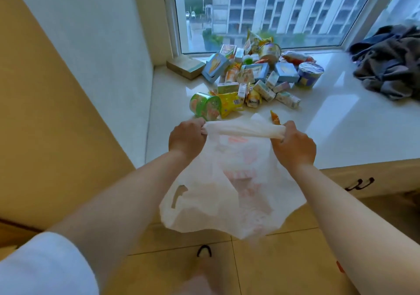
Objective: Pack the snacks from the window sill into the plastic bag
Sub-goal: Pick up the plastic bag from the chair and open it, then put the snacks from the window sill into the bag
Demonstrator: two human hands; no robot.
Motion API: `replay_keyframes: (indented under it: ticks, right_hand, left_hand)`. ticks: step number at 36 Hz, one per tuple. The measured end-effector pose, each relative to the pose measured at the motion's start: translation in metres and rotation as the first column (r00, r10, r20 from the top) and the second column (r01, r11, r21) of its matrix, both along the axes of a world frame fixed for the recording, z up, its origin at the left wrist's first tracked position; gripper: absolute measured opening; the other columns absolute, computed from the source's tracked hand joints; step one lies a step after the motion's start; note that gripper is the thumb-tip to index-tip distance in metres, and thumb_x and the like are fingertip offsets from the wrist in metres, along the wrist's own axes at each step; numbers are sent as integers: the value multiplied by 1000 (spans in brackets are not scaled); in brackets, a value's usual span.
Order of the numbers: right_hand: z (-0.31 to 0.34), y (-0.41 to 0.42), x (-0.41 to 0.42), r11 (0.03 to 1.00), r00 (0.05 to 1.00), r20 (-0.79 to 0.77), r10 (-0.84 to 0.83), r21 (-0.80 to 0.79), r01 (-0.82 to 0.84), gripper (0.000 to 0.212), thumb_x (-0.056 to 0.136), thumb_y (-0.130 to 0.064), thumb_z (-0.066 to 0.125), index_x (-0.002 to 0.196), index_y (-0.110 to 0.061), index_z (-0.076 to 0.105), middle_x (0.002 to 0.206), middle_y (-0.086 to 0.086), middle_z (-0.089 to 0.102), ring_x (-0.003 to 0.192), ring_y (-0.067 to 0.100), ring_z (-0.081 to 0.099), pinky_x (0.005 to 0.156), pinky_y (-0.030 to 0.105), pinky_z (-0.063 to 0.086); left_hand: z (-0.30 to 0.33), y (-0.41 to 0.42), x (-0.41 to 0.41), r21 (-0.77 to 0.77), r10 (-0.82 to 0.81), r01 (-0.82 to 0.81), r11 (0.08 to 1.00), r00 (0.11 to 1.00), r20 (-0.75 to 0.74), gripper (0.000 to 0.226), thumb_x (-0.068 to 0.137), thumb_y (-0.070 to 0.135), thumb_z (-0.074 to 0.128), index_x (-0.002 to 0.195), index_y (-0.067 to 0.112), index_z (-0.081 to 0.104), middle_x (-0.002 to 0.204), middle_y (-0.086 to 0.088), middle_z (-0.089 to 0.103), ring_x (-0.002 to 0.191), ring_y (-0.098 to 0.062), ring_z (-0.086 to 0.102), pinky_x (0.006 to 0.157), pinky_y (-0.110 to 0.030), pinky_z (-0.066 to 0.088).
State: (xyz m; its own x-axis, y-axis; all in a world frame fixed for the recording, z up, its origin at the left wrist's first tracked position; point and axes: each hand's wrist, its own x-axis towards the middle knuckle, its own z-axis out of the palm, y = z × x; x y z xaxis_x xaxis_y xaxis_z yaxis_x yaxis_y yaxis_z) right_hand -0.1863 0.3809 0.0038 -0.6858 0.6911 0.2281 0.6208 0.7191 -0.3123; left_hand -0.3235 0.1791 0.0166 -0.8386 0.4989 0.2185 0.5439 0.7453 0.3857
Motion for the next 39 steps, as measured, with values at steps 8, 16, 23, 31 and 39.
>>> replay_keyframes:
  ticks: [8, 16, 23, 31, 39]
  right_hand:
    - [-23, 55, -57, 990, 968, 250, -4, -138, 40, 58, 83, -48, 58, 126, -13, 40, 112, 13, 64, 100, 35, 61, 75, 36, 44]
    - [-27, 104, -119, 999, 992, 127, 14, -49, -7, 74, 78, -55, 60, 138, -21, 32, 123, 11, 38, 106, 32, 52, 78, 39, 47]
    - [-76, 164, -160, 998, 946, 318, 69, -33, -62, 62, 94, -55, 33, 148, -28, 17, 133, 9, 30, 118, 29, 36, 95, 40, 36]
    - [-149, 205, -189, 975, 832, 514, 208, -174, -137, 54, 101, -33, 27, 151, -33, 7, 142, 10, 25, 121, 29, 33, 99, 38, 33]
    - [-187, 230, -201, 902, 669, 631, 393, -407, -146, 58, 95, -51, 32, 147, -25, 28, 147, 8, 31, 133, 29, 27, 108, 40, 26]
  left_hand:
    - [-28, 67, -81, -184, -112, 126, 975, 990, 81, 21, 90, 16, 40, 97, 11, 60, 103, -17, 64, 90, -37, 58, 65, -34, 38]
    - [-37, 132, -136, -125, 7, 5, 992, 995, 96, 34, 90, 22, 51, 124, 19, 49, 120, -10, 55, 103, -34, 57, 77, -37, 45]
    - [-93, 172, -155, -354, -141, 145, 924, 989, 36, 89, 83, 45, 61, 146, 42, -3, 134, -3, 10, 125, -23, 9, 105, -39, 20]
    - [-154, 210, -161, -596, -197, 252, 762, 968, 157, 58, 96, 57, 27, 147, 48, 3, 156, 8, -9, 142, -22, 0, 108, -37, 8]
    - [-184, 234, -178, -657, -96, 340, 673, 921, 378, 58, 95, 60, 19, 147, 35, 28, 158, 4, 17, 146, -18, 9, 115, -39, 14]
